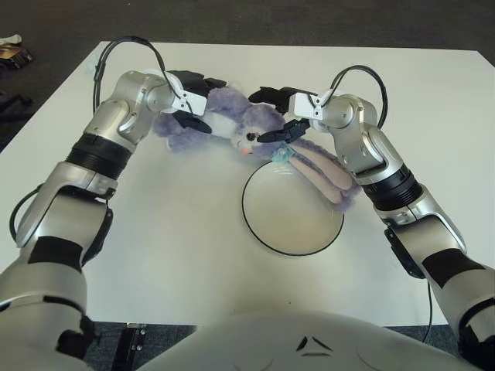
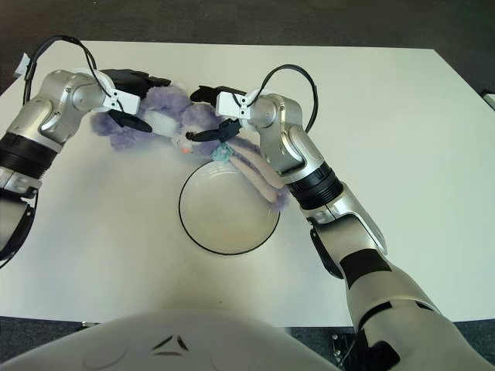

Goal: Put the doll into the plate.

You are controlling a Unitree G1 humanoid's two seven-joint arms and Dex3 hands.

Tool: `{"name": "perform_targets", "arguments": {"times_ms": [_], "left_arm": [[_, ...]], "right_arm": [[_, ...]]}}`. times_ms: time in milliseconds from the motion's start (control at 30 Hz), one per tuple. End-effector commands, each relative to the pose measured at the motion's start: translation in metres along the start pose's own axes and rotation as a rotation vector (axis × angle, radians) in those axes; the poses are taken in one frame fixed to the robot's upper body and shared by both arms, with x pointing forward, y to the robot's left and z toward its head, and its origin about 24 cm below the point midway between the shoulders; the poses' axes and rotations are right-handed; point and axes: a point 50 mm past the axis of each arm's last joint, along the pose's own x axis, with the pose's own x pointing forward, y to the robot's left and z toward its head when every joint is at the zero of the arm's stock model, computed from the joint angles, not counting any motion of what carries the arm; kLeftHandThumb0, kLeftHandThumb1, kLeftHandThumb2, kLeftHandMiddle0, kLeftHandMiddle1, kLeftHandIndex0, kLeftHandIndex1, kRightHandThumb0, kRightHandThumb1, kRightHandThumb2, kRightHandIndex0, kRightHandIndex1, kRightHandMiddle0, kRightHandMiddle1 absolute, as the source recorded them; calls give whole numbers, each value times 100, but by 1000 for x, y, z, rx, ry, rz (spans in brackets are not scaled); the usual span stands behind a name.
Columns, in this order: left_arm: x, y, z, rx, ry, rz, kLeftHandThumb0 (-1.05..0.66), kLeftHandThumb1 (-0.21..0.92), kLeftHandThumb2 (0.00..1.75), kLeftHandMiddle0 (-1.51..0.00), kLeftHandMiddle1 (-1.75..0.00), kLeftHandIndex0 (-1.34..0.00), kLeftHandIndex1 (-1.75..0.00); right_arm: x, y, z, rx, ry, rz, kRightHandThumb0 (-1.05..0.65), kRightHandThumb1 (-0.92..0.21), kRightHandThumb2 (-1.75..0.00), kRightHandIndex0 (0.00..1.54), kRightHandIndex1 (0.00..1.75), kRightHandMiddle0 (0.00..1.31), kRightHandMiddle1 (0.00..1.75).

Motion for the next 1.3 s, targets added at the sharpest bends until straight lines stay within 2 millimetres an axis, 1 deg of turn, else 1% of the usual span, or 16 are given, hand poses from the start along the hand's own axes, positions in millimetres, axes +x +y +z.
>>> {"name": "perform_targets", "arguments": {"times_ms": [0, 200, 400, 500, 533, 600, 633, 700, 733, 800, 867, 1000, 1100, 1133, 1200, 1267], "left_arm": [[3, -10, 1, 3, 10, -30, -101, 80, 50, 0, 0, 0, 0], [4, -10, 2, -13, 4, -11, -99, 83, 51, 0, 0, 0, 0], [6, -10, 2, -28, -6, -11, -99, 89, 48, 0, 0, 0, 0], [6, -9, 3, -25, -8, -12, -96, 90, 46, 0, -23, 0, 0], [6, -9, 4, -24, -9, -9, -95, 90, 46, 0, -25, 0, 0], [6, -9, 4, -23, -9, -5, -93, 88, 49, 0, -47, 0, -10], [7, -9, 4, -22, -8, -4, -92, 88, 50, 0, -51, 0, -14], [7, -9, 5, -20, -8, 0, -89, 83, 57, 0, -65, 0, -31], [7, -9, 5, -19, -8, 3, -89, 82, 58, 0, -68, 0, -34], [7, -9, 5, -16, -6, 7, -86, 74, 73, 0, -79, 0, -46], [7, -9, 5, -15, -3, 10, -85, 70, 81, 0, -84, 0, -51], [8, -9, 6, -13, 3, 11, -84, 66, 88, 0, -86, 0, -56], [8, -8, 6, -11, 5, 11, -84, 64, 91, 0, -85, 0, -59], [8, -8, 7, -11, 4, 11, -84, 64, 93, 0, -84, 0, -61], [7, -8, 7, -13, -1, 9, -85, 63, 94, 0, -84, 0, -64], [7, -8, 8, -16, -7, 5, -85, 62, 96, 0, -87, 0, -67]], "right_arm": [[-1, 2, 5, 22, -11, 41, -85, -72, -63, 0, 106, 0, 14], [0, 6, 5, 42, -1, 59, -83, -71, -67, 0, 100, 0, 6], [0, 9, 6, 15, 17, 75, -82, -69, -68, 0, 80, 0, 0], [0, 11, 7, -1, 18, 77, -84, -69, -68, 0, 68, 0, 0], [1, 13, 7, -11, 15, 74, -84, -69, -68, 0, 66, 0, 0], [2, 17, 8, -27, 12, 70, -87, -71, -65, 0, 56, 0, 0], [3, 19, 8, -33, 13, 65, -88, -72, -65, 0, 53, 0, 0], [3, 21, 7, -39, 15, 60, -92, -76, -60, 0, 43, 0, 0], [3, 22, 7, -46, 19, 54, -92, -76, -60, 0, 42, 0, 0], [4, 24, 6, -61, 26, 42, -96, -81, -54, 0, 37, 0, 3], [6, 26, 5, -87, 36, 38, -98, -83, -50, 0, 38, 0, 8], [8, 28, 4, -134, 55, 48, -100, -86, -47, 0, 41, 0, 16], [14, 32, 0, -187, 78, 86, -98, -85, -45, 0, 55, 0, 32], [15, 33, -1, -194, 82, 95, -96, -84, -45, 0, 61, 0, 40], [20, 38, -7, -195, 88, 115, -94, -83, -45, 0, 67, 0, 49], [21, 41, -11, -196, 91, 123, -92, -81, -50, 0, 75, 0, 59]]}}
